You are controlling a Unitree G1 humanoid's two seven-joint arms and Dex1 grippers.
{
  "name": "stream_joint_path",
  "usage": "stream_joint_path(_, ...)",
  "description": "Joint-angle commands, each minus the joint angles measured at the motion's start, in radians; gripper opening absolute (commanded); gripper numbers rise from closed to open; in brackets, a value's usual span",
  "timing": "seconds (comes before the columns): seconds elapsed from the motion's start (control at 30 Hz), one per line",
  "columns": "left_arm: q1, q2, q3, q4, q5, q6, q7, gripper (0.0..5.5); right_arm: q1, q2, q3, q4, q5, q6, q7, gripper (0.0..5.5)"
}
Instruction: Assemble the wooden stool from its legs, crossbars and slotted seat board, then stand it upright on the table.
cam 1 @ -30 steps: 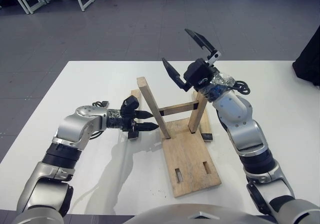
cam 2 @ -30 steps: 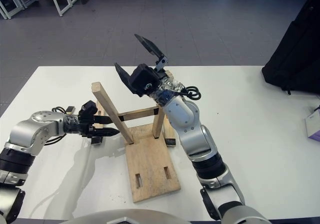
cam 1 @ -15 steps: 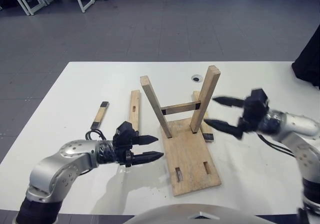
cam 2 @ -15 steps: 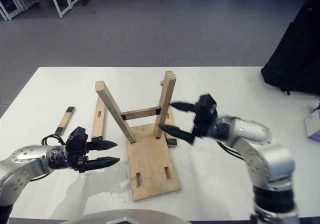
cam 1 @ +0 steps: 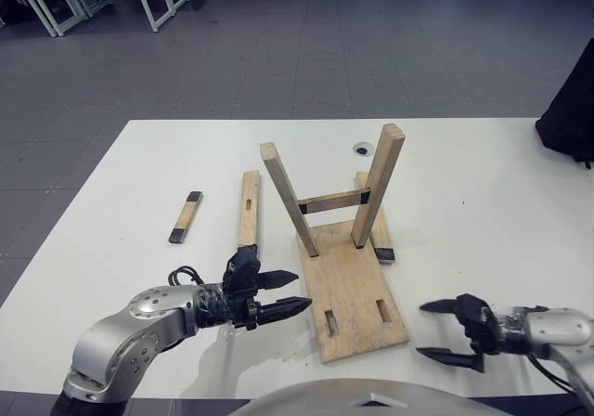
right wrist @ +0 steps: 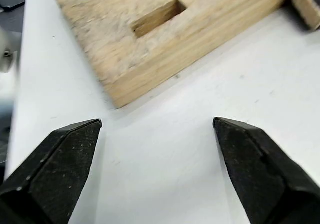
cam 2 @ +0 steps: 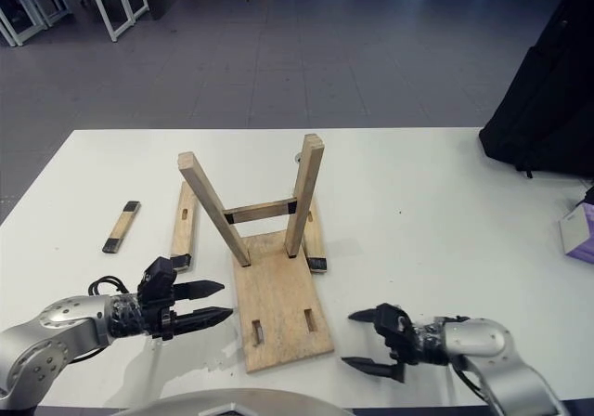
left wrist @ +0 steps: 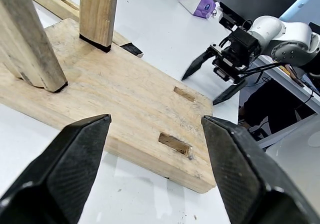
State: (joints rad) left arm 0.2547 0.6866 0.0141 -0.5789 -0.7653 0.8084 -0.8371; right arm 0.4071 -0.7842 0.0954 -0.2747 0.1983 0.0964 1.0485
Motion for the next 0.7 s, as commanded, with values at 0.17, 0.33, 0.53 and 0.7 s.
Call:
stream_joint_path(0.17, -0.057, 0.038, -0.023, 0.046, 0.079, 0.009, 0.035, 3.35, 0.012, 0.099, 0.194, 0.117, -0.137, -0.004, -0.139, 4.12)
stream_joint_path(0.33, -0.013, 0.041, -0.013, 0.03, 0.092, 0.002, 0.05, 3.35, 0.046, -0.004, 0.179, 0.09, -0.101, 0.032, -0.126, 4.12)
stream_joint_path(0.53, 0.088, 0.059, -0.026, -0.014, 0.115, -0.006, 0.068, 3.35, 0.137, -0.16, 0.179, -0.034, 0.007, 0.089, 0.0, 4.12)
stream_joint_path(0.7, 0.177, 0.204, -0.066, -0.039, 0.216, -0.065, -0.024, 3.35, 0.154, -0.101, 0.25, 0.002, -0.006, 0.069, -0.055, 4.12)
